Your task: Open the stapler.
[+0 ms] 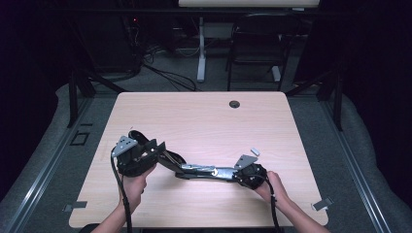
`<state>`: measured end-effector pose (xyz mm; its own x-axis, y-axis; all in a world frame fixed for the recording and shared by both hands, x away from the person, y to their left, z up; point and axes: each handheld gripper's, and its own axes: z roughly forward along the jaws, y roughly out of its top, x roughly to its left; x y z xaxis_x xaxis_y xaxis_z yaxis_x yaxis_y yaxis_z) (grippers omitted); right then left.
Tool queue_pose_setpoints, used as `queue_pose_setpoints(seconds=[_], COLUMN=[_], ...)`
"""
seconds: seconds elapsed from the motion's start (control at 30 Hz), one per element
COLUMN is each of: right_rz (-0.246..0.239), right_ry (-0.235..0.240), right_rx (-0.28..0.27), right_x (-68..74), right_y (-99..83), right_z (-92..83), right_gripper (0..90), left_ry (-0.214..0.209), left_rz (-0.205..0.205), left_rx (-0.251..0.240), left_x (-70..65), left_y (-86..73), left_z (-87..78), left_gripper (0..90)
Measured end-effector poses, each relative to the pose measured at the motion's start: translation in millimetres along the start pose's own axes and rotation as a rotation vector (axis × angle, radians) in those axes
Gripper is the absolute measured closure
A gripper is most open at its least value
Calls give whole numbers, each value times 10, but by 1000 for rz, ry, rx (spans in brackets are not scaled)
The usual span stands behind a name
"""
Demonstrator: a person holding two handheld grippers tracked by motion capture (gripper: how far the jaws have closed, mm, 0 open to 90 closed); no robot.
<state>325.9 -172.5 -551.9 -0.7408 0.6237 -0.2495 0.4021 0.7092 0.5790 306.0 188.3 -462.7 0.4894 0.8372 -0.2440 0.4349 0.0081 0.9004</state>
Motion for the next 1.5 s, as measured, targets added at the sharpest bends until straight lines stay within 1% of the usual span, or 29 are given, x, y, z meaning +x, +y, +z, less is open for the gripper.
queue_pose_setpoints(seconds=[0.03,0.07,0.1,0.17,0.23,0.27,0.33,0.37,0.47,0.5,0.57,0.6,0.63,0.67,0.7,0.73,0.77,0.87,0.97,1.07,1.27,1.3,1.37,1.4,1.43,1.47,1.5], right_rz=[-8,3,1,6,23,21,33,32,38,38,23,32,27,32,26,28,34,57,85,108,124,129,140,149,151,156,156], right_ry=[-4,-4,-3,6,28,32,48,49,48,40,29,28,21,13,5,1,-10,-35,-29,-21,1,5,-5,2,2,0,0], right_rx=[8,-6,-1,12,-6,-7,-16,-10,-2,-4,-3,-21,-19,-25,-9,3,13,60,81,90,106,103,89,80,82,79,81], right_x=[-9,-10,-22,-42,-65,-82,-112,-124,-160,-166,-192,-197,-208,-212,-227,-238,-244,-264,-290,-320,-383,-393,-406,-414,-427,-432,-441], right_y=[5,3,11,38,58,71,90,98,102,105,113,112,119,117,119,118,119,125,120,112,94,91,88,87,86,86,85], right_z=[-6,-3,-15,-36,-65,-89,-121,-134,-146,-152,-184,-185,-192,-185,-189,-186,-180,-166,-158,-158,-166,-169,-191,-196,-204,-207,-212], right_gripper=[642,627,612,574,504,480,426,410,365,368,366,358,345,334,334,330,306,208,165,154,155,155,154,153,153,152,152], left_ry=[-9,-14,-20,-36,-43,-46,-61,-65,-61,-65,-62,-63,-63,-61,-61,-58,-53,-44,-30,-8,37,41,57,57,55,63,67], left_rz=[6,14,14,13,10,14,19,23,34,26,26,26,23,25,22,23,20,16,5,-1,-19,-20,-20,-22,-25,-33,-36], left_rx=[-3,5,16,30,48,55,60,58,48,42,41,41,49,52,50,53,52,62,72,78,75,77,77,79,82,76,80], left_x=[-1,-1,0,13,14,14,11,6,-4,-2,9,15,18,23,25,30,33,59,85,118,216,234,272,298,329,356,387], left_y=[8,13,11,-11,-38,-48,-58,-60,-58,-56,-62,-72,-79,-86,-92,-93,-96,-102,-106,-103,-92,-91,-87,-85,-85,-87,-86], left_z=[-19,-38,-52,-68,-90,-100,-128,-142,-201,-220,-255,-266,-278,-289,-299,-310,-318,-329,-319,-313,-314,-307,-285,-277,-272,-262,-259], left_gripper=[489,455,431,391,355,345,328,321,311,311,311,308,305,300,293,285,276,240,202,162,154,152,150,147,146,147,146])
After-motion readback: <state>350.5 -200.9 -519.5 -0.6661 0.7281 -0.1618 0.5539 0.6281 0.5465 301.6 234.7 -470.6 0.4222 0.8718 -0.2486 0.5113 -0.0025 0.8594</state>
